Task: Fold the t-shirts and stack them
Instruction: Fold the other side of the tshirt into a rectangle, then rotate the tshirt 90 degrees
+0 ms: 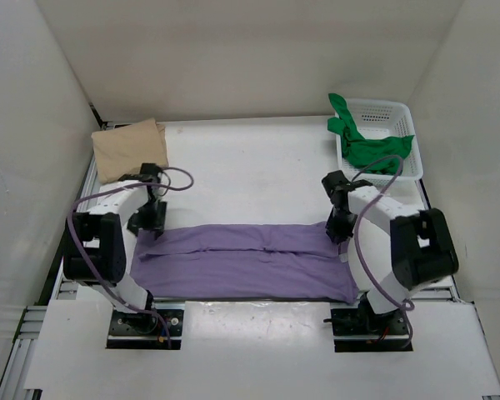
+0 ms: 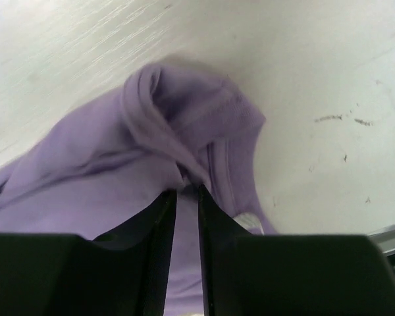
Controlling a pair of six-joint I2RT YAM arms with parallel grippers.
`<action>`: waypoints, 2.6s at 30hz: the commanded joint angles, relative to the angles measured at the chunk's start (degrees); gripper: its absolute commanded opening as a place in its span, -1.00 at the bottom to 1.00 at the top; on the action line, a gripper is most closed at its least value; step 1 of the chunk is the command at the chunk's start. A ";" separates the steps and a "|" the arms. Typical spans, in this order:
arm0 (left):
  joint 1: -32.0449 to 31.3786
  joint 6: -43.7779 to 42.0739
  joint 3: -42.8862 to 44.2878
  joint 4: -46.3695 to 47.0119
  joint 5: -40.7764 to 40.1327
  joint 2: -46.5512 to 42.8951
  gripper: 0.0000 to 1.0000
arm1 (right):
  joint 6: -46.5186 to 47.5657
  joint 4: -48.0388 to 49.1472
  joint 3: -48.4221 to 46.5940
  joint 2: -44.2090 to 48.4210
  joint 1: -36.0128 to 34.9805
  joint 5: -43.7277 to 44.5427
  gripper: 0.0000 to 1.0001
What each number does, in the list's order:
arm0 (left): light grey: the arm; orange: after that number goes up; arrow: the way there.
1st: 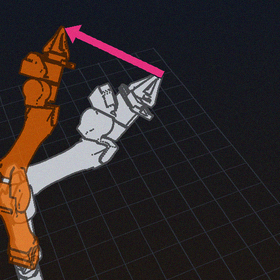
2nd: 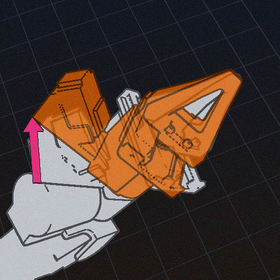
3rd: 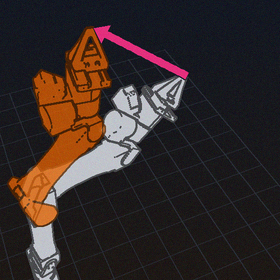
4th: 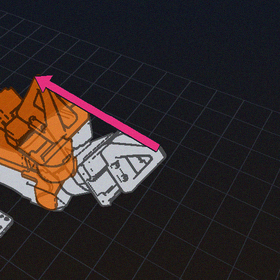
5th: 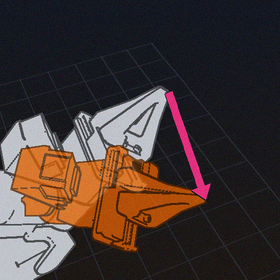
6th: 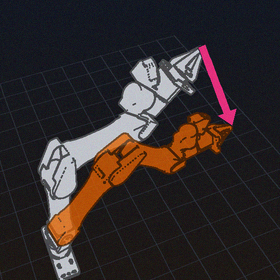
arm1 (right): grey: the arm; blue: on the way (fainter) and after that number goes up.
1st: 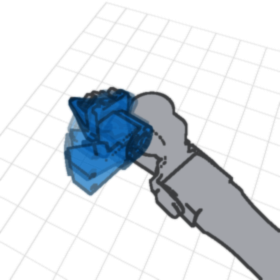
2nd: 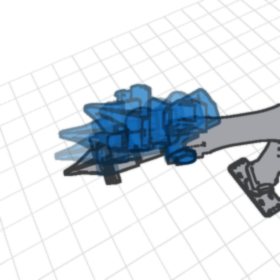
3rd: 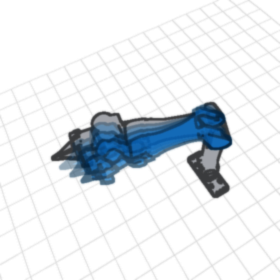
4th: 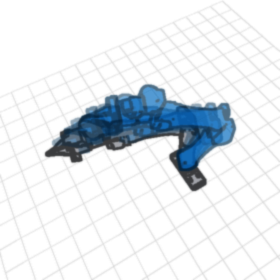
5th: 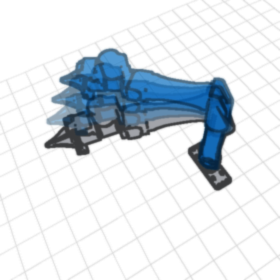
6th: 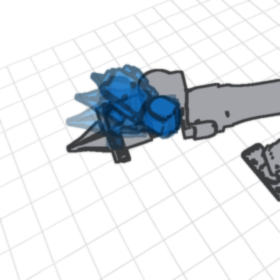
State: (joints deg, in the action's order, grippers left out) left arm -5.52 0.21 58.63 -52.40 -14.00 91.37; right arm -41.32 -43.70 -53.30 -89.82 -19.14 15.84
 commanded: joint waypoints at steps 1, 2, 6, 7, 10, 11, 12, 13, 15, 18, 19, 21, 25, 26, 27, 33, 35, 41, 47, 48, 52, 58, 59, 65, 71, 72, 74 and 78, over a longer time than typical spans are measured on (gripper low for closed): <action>7.95 -0.21 -2.03 7.04 -7.97 0.54 0.30 | 0.63 0.55 -3.65 -4.82 0.15 1.92 -0.55; 9.11 -0.21 -2.81 8.09 -7.97 1.52 0.30 | 0.63 0.55 -5.13 -6.49 0.15 1.92 -0.55; 12.90 -0.21 -2.12 10.04 -8.59 8.11 0.28 | 1.77 -0.15 -10.05 -15.55 0.15 1.92 -0.55; 13.42 -0.21 -2.12 10.04 -8.59 8.90 0.28 | 2.38 -0.68 -11.20 -16.60 0.15 1.92 -0.55; 16.15 -0.21 -2.12 10.04 -7.28 9.53 0.28 | 3.34 -1.55 -16.63 -19.95 -0.38 1.22 -0.53; 17.81 -0.21 -2.12 10.04 -6.57 9.00 0.28 | 4.05 -1.56 -18.40 -21.69 -0.99 1.22 -0.53; 18.61 -0.21 -2.12 10.04 -5.96 9.00 0.28 | 4.58 -2.78 -20.60 -22.84 -0.99 1.22 -0.53; 19.40 -0.21 -2.81 10.04 -5.43 8.22 0.28 | 4.58 -3.66 -23.14 -24.25 -1.77 1.22 -0.53; 21.59 -0.21 -3.52 9.34 -5.42 7.69 0.28 | 6.86 -5.68 -32.28 -28.82 -3.10 1.74 -0.50; 24.32 -0.21 -4.05 7.85 -5.42 5.85 0.30 | 9.32 -8.85 -46.12 -35.58 -4.76 2.45 -0.48; 24.94 -0.21 -4.83 7.84 -4.82 5.31 0.30 | 9.33 -9.46 -50.11 -37.43 -4.77 3.14 -0.48; 26.08 -0.21 -5.46 7.06 -3.59 4.26 0.35 | 10.90 -11.66 -58.72 -43.49 -6.08 3.15 -0.48; 29.07 -0.21 -4.76 3.63 0.54 2.05 0.41 | 11.61 -9.57 -77.63 -53.24 -6.62 -1.85 -0.42; 29.07 -0.21 -4.15 2.49 0.55 1.18 0.41 | 11.61 -5.47 -81.57 -53.87 -6.62 -4.56 -0.42; 29.60 -0.21 -4.14 2.48 1.16 0.57 0.41 | 11.61 -2.56 -81.61 -53.88 -7.23 -5.80 -0.39; 30.13 -0.21 -0.98 -0.59 1.69 0.03 0.46 | 12.14 9.07 -82.76 -50.46 -7.76 -6.43 -0.09; 30.83 -0.21 0.42 -1.21 2.49 -1.19 0.47 | 12.93 9.07 -77.95 -45.46 -7.76 -5.12 -0.07; 32.06 -0.21 1.84 -1.91 3.89 -5.40 0.52 | 3.64 7.23 -47.12 -22.53 -6.97 -1.06 -0.17; 32.59 -0.21 1.23 -1.91 3.89 -8.05 0.56 | -14.99 7.84 -20.46 -12.13 -5.56 -0.54 -0.28; 32.59 -0.21 1.22 -1.91 4.41 -8.66 0.56 | -16.76 7.84 -19.49 -12.13 -6.08 0.24 -0.26; 32.59 -0.21 -1.85 -1.91 4.42 -11.74 0.56 | -23.36 6.79 -19.82 -16.69 -6.09 3.32 -0.22; 32.59 -0.21 -5.01 -1.91 3.28 -16.39 0.58 | -21.27 -7.24 -39.65 -33.11 -7.76 4.56 -0.19; 33.11 -0.21 -5.02 -1.91 3.28 -16.40 0.58 | -20.39 -11.88 -42.91 -37.49 -8.45 3.25 -0.19; 33.64 -0.21 -6.07 -0.86 3.28 -17.81 0.58 | -15.46 -14.04 -54.87 -43.86 -11.36 2.71 -0.14; 34.17 -0.21 -3.10 -0.86 4.42 -14.12 0.58 | -9.93 -10.01 -72.08 -52.98 -7.15 -1.76 -0.09; 34.17 -0.21 -3.08 -1.38 5.20 -13.60 0.58 | -7.74 -8.52 -76.47 -54.74 -6.27 -2.56 -0.13; 33.48 -0.21 -1.60 -2.00 6.09 -12.10 0.58 | -5.36 -4.31 -86.34 -58.18 -5.03 -3.18 -0.13; 31.45 -0.21 -1.59 -2.53 6.62 -10.78 0.58 | -3.33 10.46 -85.13 -57.40 -3.11 -2.65 -0.04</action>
State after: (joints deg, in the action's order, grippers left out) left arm 27.40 -0.12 55.16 -54.46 -9.34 80.49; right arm -48.51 -44.25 -136.11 -147.55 -23.99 13.34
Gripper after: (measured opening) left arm 0.788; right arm 0.472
